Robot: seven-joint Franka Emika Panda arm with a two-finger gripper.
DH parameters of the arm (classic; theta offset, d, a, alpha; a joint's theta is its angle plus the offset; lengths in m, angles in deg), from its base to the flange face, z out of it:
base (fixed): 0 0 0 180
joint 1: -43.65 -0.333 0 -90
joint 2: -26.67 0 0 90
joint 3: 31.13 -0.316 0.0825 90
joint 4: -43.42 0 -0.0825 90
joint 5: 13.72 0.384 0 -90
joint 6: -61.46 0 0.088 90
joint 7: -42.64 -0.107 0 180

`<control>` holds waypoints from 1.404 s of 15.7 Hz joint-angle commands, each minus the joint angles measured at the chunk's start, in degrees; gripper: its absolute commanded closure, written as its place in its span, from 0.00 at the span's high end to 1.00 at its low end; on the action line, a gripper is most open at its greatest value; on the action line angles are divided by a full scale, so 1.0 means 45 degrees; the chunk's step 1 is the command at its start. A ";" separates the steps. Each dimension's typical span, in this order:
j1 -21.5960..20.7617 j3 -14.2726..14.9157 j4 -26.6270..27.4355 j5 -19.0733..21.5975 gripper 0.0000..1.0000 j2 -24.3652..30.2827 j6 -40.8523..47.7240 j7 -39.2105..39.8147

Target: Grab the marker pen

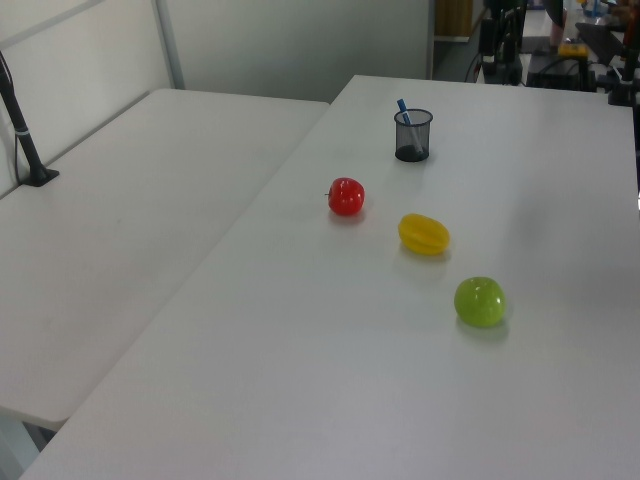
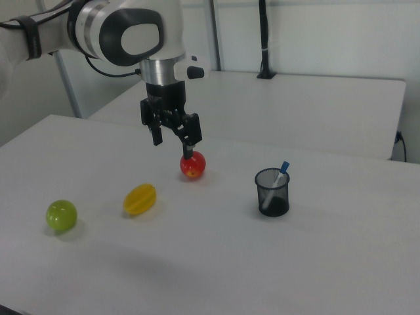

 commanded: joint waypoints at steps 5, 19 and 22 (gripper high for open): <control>0.0413 0.0026 0.0131 0.0495 1.00 0.0669 0.0420 0.0156; 0.0511 0.0084 0.0092 0.1609 1.00 0.1100 0.1319 0.0292; 0.0530 0.0084 0.0092 0.1609 1.00 0.1100 0.1319 0.0292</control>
